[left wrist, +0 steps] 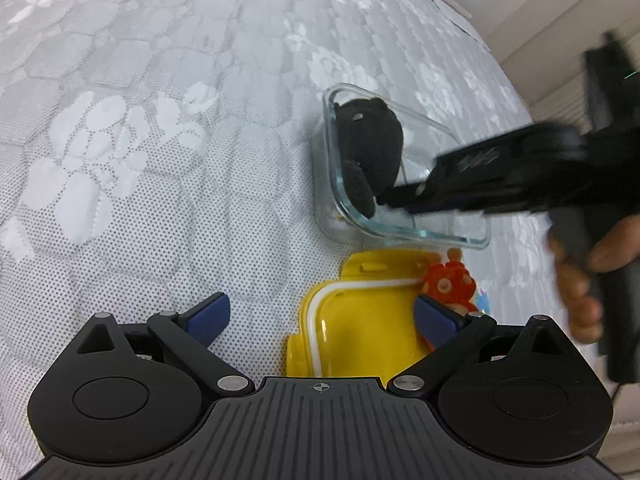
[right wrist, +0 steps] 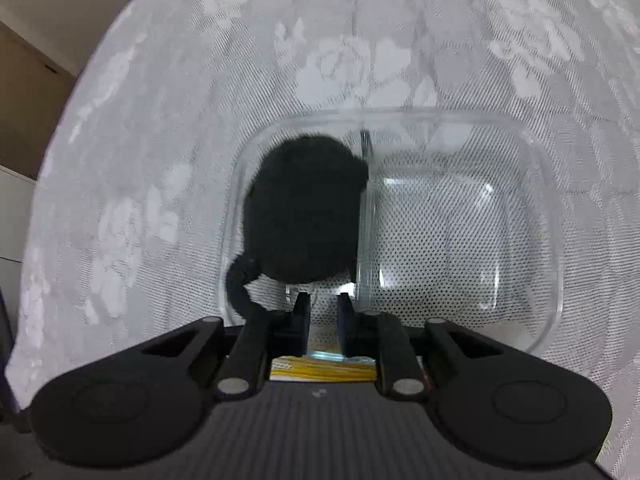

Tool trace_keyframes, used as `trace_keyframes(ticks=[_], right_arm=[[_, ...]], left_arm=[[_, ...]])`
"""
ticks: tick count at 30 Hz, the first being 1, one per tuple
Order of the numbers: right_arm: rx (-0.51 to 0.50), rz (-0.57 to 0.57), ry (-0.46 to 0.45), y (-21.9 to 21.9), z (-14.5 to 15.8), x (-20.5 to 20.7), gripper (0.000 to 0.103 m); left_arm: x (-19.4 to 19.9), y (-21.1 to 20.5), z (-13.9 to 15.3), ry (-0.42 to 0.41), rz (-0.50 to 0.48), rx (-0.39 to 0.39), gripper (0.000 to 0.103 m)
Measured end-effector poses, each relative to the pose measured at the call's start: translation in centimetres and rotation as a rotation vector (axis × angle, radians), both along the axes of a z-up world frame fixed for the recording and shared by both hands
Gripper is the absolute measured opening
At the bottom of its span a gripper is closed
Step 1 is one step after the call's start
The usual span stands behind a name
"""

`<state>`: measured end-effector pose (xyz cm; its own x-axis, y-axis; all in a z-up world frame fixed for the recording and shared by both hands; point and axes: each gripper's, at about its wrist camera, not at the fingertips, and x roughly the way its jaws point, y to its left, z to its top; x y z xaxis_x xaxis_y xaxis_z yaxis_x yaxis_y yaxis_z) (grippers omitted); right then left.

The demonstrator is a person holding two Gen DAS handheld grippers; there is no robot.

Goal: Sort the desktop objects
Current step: 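Push the plush cat deeper into the glass compartment with the right gripper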

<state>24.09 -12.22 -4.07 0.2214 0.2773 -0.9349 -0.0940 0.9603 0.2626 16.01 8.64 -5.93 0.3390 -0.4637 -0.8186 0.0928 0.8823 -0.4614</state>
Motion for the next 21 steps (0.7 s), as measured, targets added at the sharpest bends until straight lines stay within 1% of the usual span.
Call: trace_keyframes(ticks=[3, 5, 8, 10, 13, 15, 17, 19, 21], right_arm=[[-0.034, 0.055, -0.103, 0.2, 3.1, -0.8, 0.022], [-0.048, 0.073, -0.175, 0.5, 4.4, -1.0, 0.022], [-0.046, 0.043, -0.241, 1.3, 4.2, -0.2, 0.022], [-0.038, 0.019, -0.248, 1.8, 3.0, 0.6, 0.022], [-0.019, -0.021, -0.235, 2.2, 0.9, 1.2, 0.022], [-0.025, -0.022, -0.254, 2.3, 0.6, 1.1, 0.022], [-0.029, -0.024, -0.245, 2.1, 0.5, 1.1, 0.021], [-0.017, -0.057, -0.225, 1.6, 0.6, 1.3, 0.021], [0.009, -0.091, -0.238, 1.0, 1.5, 1.2, 0.024]], left_arm=[[-0.1, -0.3, 0.1, -0.001, -0.010, 0.006, 0.101], [-0.2, -0.5, 0.1, -0.002, -0.017, 0.011, 0.101], [-0.3, -0.8, 0.1, -0.002, -0.029, 0.017, 0.101], [-0.2, -0.8, 0.0, 0.001, -0.030, 0.018, 0.101], [-0.2, -0.8, -0.1, 0.006, -0.031, 0.021, 0.101], [-0.1, -0.9, -0.2, 0.008, -0.031, 0.023, 0.101], [-0.1, -0.9, -0.3, 0.011, -0.032, 0.024, 0.101], [0.0, -0.9, -0.4, 0.014, -0.033, 0.026, 0.101], [0.0, -0.9, -0.5, 0.017, -0.033, 0.028, 0.101]])
